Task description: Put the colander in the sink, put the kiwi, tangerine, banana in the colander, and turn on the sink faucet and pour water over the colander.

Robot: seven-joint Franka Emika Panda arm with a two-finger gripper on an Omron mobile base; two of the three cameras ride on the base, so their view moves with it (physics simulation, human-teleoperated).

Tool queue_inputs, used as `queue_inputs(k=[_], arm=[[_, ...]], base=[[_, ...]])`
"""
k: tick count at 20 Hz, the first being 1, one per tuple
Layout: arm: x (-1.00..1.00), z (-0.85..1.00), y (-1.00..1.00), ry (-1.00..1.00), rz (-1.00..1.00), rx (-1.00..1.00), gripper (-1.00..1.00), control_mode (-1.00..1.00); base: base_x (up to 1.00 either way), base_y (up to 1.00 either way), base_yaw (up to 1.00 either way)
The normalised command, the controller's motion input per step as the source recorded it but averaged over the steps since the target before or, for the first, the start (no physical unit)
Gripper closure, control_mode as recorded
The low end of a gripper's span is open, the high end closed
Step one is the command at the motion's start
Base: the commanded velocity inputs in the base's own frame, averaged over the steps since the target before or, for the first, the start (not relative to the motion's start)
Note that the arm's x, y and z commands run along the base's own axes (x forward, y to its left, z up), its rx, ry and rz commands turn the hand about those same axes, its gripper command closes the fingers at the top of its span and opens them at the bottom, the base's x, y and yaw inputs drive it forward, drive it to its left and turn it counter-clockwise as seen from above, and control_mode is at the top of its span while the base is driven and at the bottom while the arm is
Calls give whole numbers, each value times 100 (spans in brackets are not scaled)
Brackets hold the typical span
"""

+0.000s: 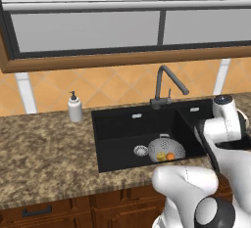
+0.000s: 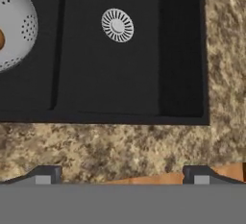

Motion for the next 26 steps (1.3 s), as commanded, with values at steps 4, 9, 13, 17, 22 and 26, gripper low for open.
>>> queue_inputs(k=[4,9,13,17,22,26], arm=[[0,15,-100,9,0,-9,-100,-100],[5,8,-99,9,0,-1,-100,-100],[2,14,-95,4,0,3,-100,-100],[12,25,-91,16,-2,9,-100,-100],[7,18,-82,4,0,17,-100,-100],[0,1,-71,-1,0,17,-100,-100]], base=[[0,0,0],[0,0,0],[0,0,0],[0,0,0],[0,0,0],[0,0,0]])
